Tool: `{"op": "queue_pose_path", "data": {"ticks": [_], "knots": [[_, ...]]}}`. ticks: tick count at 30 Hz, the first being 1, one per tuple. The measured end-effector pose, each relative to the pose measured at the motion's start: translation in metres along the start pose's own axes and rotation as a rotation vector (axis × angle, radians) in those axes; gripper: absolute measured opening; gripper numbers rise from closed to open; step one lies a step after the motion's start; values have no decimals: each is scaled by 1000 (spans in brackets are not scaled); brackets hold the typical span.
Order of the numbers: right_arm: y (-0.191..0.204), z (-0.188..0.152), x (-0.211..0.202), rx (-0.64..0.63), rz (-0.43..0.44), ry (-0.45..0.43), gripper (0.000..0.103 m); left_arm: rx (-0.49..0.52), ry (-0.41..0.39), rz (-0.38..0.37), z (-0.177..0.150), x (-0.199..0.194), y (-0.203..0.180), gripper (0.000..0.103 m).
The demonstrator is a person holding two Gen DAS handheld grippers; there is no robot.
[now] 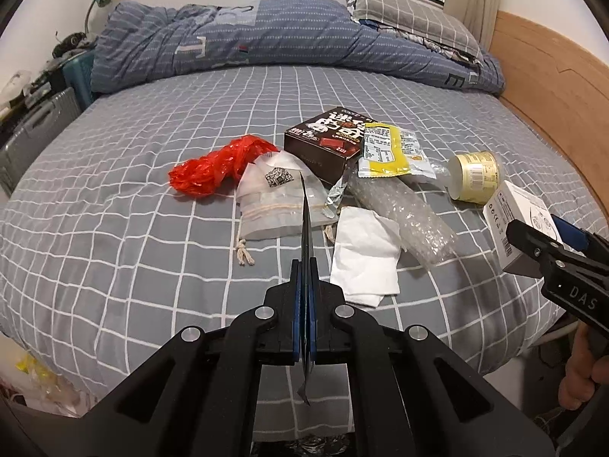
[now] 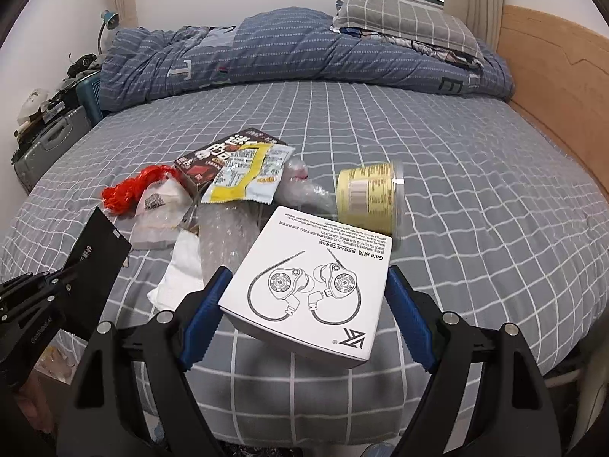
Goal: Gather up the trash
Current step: 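Carry the black sachet and white box off the bed toward the floor bin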
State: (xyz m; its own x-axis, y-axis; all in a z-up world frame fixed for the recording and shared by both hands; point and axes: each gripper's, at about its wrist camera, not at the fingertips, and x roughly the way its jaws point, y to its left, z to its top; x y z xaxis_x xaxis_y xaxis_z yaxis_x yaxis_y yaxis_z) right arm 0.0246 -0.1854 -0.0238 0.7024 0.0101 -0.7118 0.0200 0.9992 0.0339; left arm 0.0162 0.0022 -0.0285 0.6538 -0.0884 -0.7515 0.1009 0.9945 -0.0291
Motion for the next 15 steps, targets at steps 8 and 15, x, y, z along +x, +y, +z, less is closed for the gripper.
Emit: {"op": "queue_pose_path", "data": {"ticks": [8, 15], "knots": [[7, -7, -17, -9, 16, -20, 78, -2, -12, 16, -10, -13, -1, 2], [19, -12, -26, -38, 15, -31, 78, 4, -12, 16, -19, -24, -4, 2]]}}
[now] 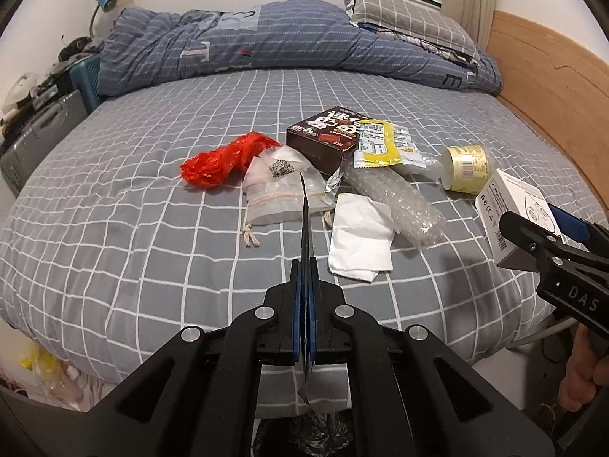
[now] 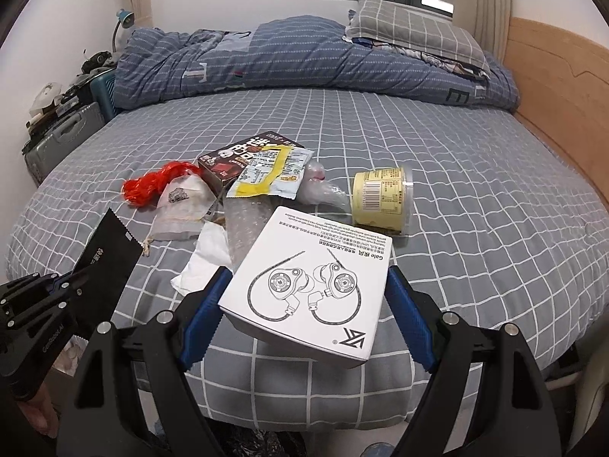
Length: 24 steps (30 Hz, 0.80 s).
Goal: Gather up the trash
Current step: 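Carry the black sachet and white box off the bed toward the floor bin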
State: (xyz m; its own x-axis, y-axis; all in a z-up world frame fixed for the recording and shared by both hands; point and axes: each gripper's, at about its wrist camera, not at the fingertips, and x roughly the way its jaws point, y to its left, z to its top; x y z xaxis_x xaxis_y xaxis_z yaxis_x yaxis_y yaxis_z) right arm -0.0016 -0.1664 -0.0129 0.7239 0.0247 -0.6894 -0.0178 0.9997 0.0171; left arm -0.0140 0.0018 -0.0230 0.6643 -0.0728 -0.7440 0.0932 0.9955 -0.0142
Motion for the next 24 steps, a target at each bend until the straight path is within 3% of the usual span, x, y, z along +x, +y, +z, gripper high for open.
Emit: {"op": "queue_pose_path", "data": {"ticks": [24], "knots": [[22, -37, -37, -55, -10, 7, 78, -18, 7, -4, -38, -46, 12, 2]]}}
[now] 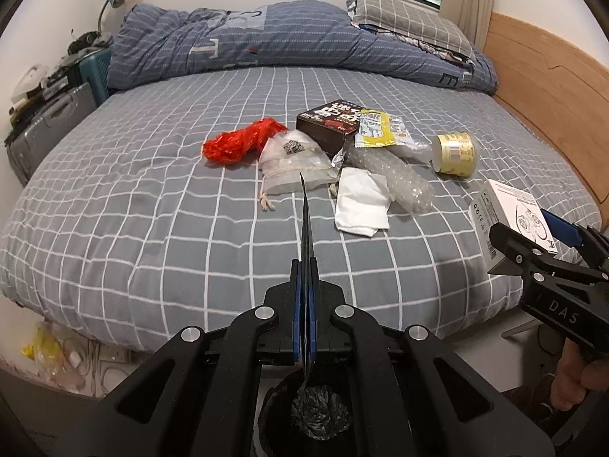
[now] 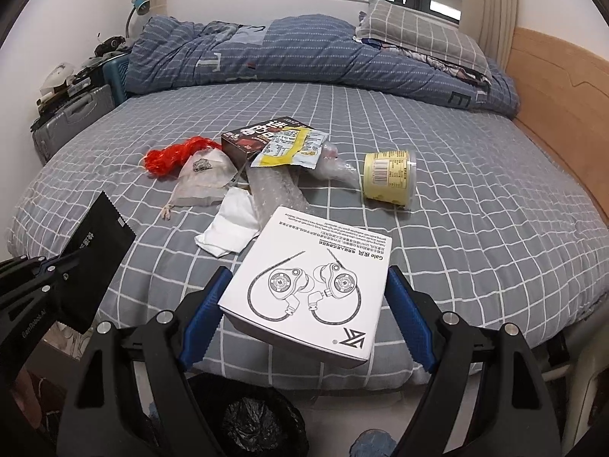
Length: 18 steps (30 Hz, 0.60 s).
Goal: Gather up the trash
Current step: 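Carry the black sachet and white box off the bed toward the floor bin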
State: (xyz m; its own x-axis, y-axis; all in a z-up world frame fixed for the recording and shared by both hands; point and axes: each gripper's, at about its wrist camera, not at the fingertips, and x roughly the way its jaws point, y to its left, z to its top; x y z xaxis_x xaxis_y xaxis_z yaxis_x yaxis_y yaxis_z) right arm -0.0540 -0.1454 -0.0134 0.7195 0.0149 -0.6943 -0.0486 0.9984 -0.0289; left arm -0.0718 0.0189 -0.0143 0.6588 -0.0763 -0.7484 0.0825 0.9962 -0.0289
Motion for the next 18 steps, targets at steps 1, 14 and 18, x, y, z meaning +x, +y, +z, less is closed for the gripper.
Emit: {"op": "queue_pose_path", "data": {"ticks": [1, 14, 18], "knots": [[1, -1, -2, -2, 0, -2, 78, -7, 1, -2, -2, -2, 1, 2], [10, -31, -29, 8, 31, 14, 78, -15, 35, -25, -38, -24, -8, 2], [14, -41, -35, 11, 41, 26, 78, -20, 56, -24, -53, -27, -9, 2]]}}
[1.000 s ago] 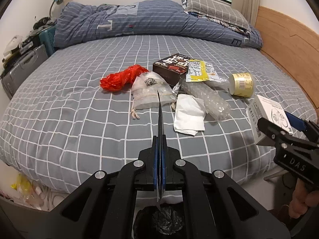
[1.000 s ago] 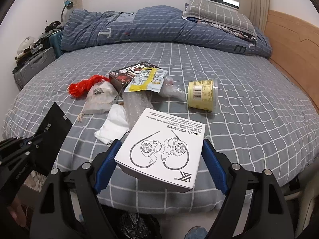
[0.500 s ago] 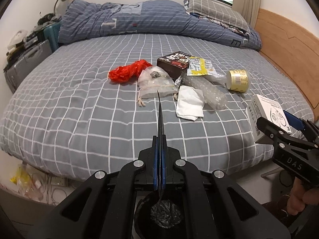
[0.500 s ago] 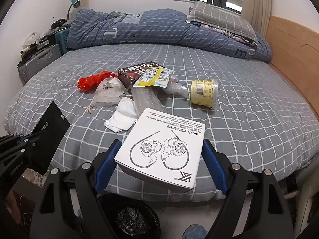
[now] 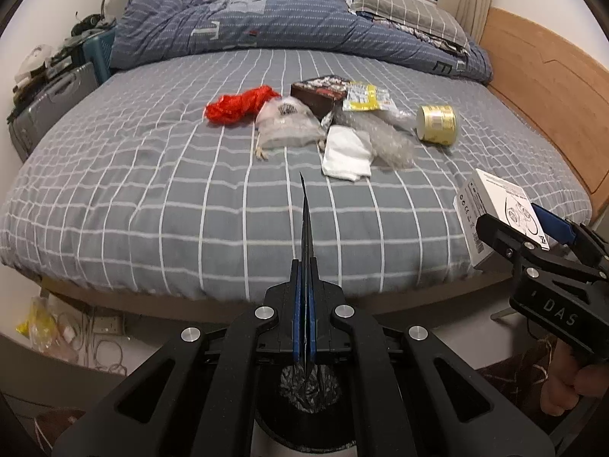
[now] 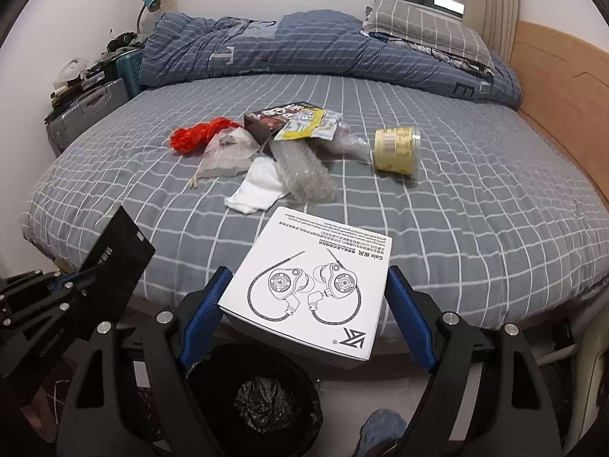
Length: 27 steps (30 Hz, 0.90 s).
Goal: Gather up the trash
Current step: 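Carry the black sachet and white box off the bed toward the floor bin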
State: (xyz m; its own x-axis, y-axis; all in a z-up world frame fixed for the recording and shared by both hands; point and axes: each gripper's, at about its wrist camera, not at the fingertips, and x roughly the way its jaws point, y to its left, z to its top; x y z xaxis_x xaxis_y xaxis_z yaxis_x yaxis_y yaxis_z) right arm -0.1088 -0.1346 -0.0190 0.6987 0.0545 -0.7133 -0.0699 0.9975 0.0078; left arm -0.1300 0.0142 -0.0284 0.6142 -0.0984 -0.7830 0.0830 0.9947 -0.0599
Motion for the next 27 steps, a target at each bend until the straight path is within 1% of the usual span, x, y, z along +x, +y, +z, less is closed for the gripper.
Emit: {"op": "queue_pose_path", "data": {"ticks": [9, 18, 27], "knots": [[10, -27, -11, -3, 19, 31, 78, -29, 42, -6, -34, -7, 4, 2], [21, -51, -16, -11, 25, 70, 78, -52, 70, -16, -60, -18, 9, 2], [29, -75, -4, -16, 27, 129, 78, -69, 117, -16, -81, 1, 18, 2]]}}
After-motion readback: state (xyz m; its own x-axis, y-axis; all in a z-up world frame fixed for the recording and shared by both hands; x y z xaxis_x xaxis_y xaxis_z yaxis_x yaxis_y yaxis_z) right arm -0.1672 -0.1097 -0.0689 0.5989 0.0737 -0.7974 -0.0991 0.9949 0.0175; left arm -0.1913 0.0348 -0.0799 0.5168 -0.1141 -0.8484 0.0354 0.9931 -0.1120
